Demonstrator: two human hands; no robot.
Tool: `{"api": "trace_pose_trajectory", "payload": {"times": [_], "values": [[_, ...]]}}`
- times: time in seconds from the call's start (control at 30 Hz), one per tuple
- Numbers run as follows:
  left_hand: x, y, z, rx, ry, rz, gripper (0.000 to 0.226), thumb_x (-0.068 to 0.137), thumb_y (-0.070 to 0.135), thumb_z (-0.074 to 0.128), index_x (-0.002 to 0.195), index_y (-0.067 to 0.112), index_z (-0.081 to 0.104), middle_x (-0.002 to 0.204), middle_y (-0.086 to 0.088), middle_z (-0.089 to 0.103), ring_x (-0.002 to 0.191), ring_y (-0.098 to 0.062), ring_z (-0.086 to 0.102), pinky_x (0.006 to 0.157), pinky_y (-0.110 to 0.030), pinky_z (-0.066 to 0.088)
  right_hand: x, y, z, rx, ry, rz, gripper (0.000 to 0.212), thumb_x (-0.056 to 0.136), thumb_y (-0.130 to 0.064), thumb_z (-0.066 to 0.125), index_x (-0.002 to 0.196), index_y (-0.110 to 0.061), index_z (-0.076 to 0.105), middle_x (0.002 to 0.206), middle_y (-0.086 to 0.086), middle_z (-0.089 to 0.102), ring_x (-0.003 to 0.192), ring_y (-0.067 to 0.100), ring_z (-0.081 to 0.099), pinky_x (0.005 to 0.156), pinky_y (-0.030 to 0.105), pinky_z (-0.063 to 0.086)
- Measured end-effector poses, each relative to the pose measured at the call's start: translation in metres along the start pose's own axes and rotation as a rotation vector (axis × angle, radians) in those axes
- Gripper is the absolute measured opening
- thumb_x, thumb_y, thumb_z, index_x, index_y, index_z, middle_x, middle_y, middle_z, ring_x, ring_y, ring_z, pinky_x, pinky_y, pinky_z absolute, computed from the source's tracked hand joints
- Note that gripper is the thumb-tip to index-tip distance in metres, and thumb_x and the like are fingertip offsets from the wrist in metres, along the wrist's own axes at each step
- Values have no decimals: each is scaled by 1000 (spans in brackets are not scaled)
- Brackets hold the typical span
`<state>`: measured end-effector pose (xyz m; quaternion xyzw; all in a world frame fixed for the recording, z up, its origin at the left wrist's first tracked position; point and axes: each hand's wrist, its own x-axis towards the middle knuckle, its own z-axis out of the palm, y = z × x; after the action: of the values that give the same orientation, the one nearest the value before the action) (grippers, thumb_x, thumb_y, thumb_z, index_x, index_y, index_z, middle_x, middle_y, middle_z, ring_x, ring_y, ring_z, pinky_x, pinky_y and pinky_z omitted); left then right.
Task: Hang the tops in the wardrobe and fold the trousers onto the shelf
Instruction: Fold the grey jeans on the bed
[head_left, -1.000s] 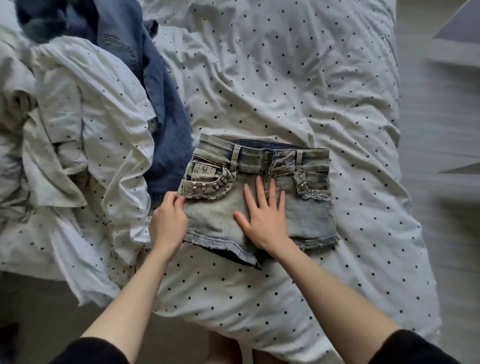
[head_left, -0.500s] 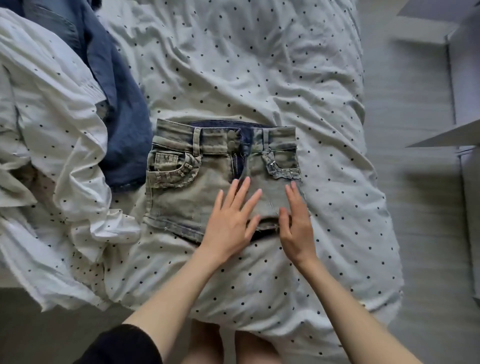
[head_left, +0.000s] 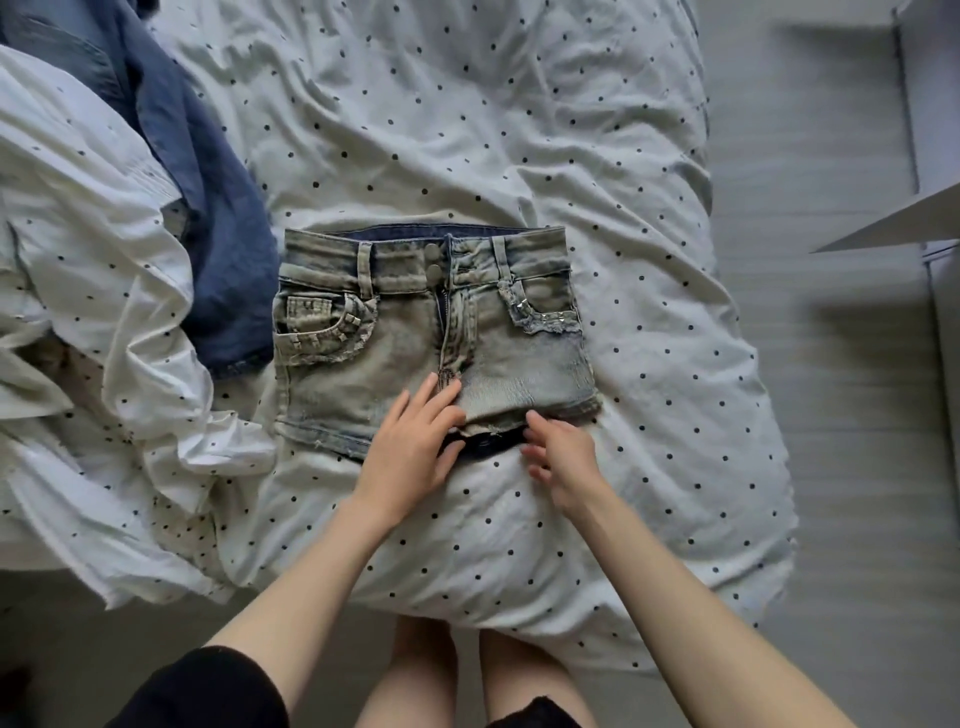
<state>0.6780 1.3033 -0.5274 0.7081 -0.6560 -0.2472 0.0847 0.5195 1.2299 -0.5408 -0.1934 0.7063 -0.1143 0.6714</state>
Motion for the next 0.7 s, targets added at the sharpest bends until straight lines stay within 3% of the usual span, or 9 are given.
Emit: {"api": "trace_pose_trajectory", "payload": {"times": [0.07,0.17,0.27,0.33,0.4,0.53,0.63,0.7], "values": [[0,7,-1,46,2,-42,17,75,10,76,87,7,65,130,-11,58,125,-37,49,100,-52,42,1,-8,2,28,3,19,13,93,-19,58,81,-16,54,78,0,59,63,10,52,51,21,31],[4,13,2,27,4,-102,12,79,9,72,90,7,68,129,-10,59,126,-37,48,102,-52,40,0,-13,1,153,-81,31,11,96,-19,51,88,-15,57,83,1,62,74,11,59,56,23,37],[9,13,5,-74,-45,-163,9,90,11,60,95,6,66,139,-7,51,138,-32,33,112,-50,25,-4,-8,0,174,-114,-25,25,101,-17,39,112,-1,55,104,14,66,68,13,67,51,21,39],[11,11,4,-148,-140,-159,10,93,14,54,98,7,61,148,-6,39,144,-31,17,115,-51,12,-3,-3,-1,151,-65,-26,25,101,-18,38,113,-1,52,113,19,65,59,13,68,46,19,38],[10,7,2,-136,-255,-129,8,94,17,53,96,11,57,155,-3,25,146,-30,4,116,-51,3,2,3,-5,95,44,-7,22,99,-22,43,107,-5,53,110,17,67,65,17,68,46,21,40],[13,4,-4,-113,-331,-137,15,96,33,47,88,23,55,157,3,16,146,-24,-3,117,-47,-4,18,-1,-23,-161,401,-130,26,92,-31,54,107,-11,52,108,8,61,97,27,59,79,34,44],[19,11,-4,38,-242,-101,34,99,38,38,97,20,67,155,2,23,146,-27,-2,117,-47,-4,34,-19,-33,-326,343,-267,38,91,-31,54,122,-10,50,123,8,55,111,25,52,94,34,39],[19,14,-1,128,-128,-29,31,98,31,43,96,11,68,154,-4,26,146,-29,2,118,-49,2,44,-28,-34,-519,295,-318,42,91,-36,52,125,-11,50,127,9,53,116,25,48,99,37,37]]}}
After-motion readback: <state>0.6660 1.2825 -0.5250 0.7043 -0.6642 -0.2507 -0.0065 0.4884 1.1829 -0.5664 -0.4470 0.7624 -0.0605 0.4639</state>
